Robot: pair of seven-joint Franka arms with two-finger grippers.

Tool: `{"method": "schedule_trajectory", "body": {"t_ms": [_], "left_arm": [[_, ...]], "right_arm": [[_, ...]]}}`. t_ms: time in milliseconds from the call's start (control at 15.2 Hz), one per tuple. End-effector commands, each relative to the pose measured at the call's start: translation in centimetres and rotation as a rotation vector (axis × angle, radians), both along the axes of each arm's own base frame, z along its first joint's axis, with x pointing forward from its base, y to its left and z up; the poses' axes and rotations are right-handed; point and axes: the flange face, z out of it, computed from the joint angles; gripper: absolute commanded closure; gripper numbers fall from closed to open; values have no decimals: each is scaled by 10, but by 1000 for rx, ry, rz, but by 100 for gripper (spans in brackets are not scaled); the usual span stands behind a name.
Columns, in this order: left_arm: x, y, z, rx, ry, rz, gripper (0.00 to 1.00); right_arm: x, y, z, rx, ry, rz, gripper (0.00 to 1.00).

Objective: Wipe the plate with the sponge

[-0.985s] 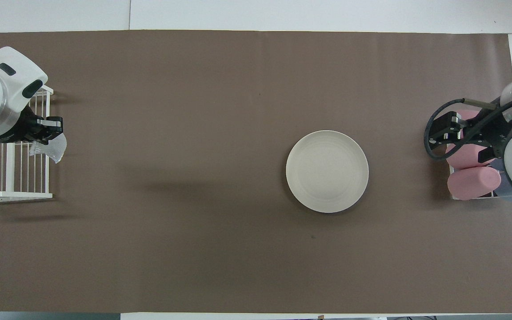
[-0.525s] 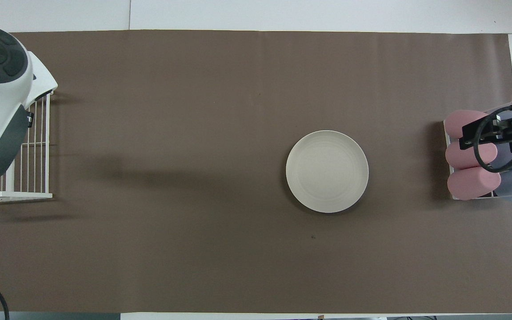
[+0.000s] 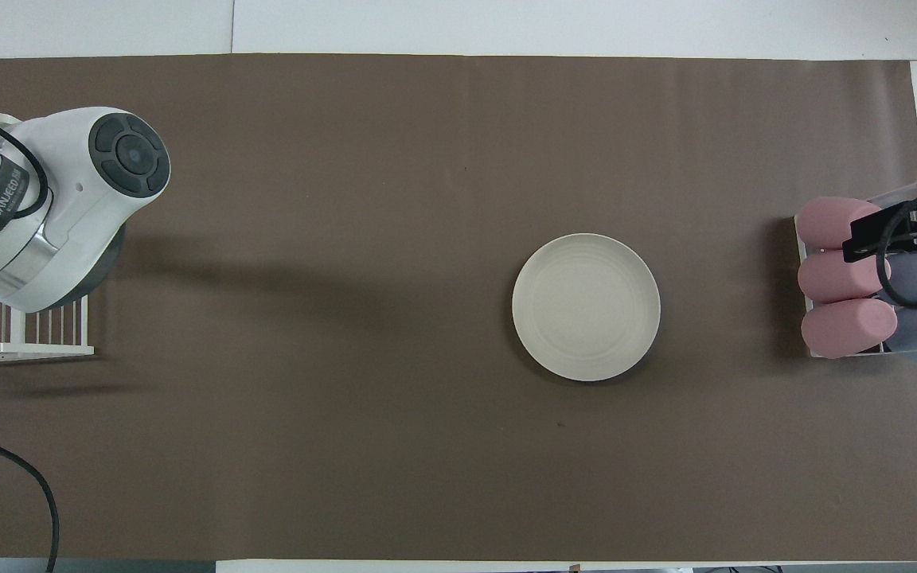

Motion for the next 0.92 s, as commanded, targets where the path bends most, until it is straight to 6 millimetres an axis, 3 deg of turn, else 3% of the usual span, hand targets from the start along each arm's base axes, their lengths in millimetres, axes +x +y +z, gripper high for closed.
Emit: {"method": "schedule_trajectory", "body": {"t_ms": [0, 197, 460, 788, 854], "left_arm": [[1, 19, -7, 10, -31, 21, 100], [-8, 23, -34, -6, -123, 116, 100], [-17, 22, -56, -18, -160, 150, 100], [-17, 19, -59, -33, -168, 142, 100], [-16, 18, -60, -45, -170, 138, 90]], "right_arm": [[-7, -3, 2, -11, -3, 19, 0], [-7, 1, 2, -11, -3, 27, 0], [-7, 1, 2, -11, -3, 27, 0], [-7, 1, 2, -11, -3, 27, 0], [-7, 1, 2, -11, -3, 27, 0]]}}
